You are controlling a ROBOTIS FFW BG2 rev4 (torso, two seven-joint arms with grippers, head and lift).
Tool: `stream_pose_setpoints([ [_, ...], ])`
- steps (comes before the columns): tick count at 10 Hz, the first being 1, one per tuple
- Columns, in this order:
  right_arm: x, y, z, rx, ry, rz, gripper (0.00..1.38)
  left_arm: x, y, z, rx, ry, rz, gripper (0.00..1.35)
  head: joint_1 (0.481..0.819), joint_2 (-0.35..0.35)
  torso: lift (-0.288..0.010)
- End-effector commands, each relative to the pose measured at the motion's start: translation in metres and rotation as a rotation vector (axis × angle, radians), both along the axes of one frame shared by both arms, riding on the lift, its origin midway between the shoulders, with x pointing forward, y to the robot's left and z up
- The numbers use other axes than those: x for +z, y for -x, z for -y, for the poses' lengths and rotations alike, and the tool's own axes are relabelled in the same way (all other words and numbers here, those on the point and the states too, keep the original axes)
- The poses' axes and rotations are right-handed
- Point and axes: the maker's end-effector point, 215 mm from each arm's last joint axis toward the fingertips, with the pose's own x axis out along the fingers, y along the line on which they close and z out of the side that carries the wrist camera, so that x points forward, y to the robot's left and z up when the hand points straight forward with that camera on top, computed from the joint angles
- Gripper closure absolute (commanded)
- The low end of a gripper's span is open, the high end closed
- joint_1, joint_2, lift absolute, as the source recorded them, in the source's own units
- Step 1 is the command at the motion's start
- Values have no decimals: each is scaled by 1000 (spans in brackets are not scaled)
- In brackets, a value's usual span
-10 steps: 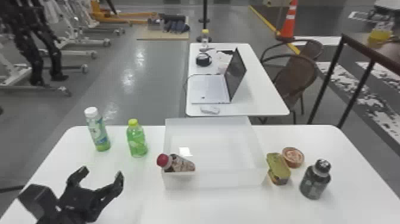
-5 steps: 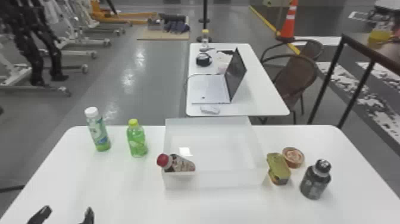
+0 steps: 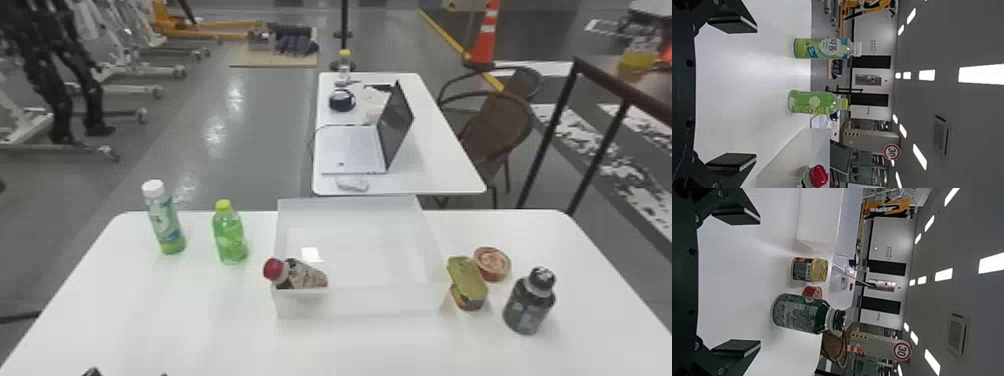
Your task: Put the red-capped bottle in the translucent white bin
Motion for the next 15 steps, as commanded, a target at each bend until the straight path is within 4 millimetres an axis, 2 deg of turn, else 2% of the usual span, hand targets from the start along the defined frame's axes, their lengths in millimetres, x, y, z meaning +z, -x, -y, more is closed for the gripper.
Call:
stream_pose_setpoints([
  [1,0,0,0,-1,-1,0,182,-2,1,0,4,3,-4,148,549,0,-100],
  [6,1,1,0,-2,-3,2,182,-9,5,-2,20,28,-20,148,549,0,-100],
  [15,8,22,4,-45,0,35,182,-15,8,-3,30,51,-26,148,549,0,-100],
])
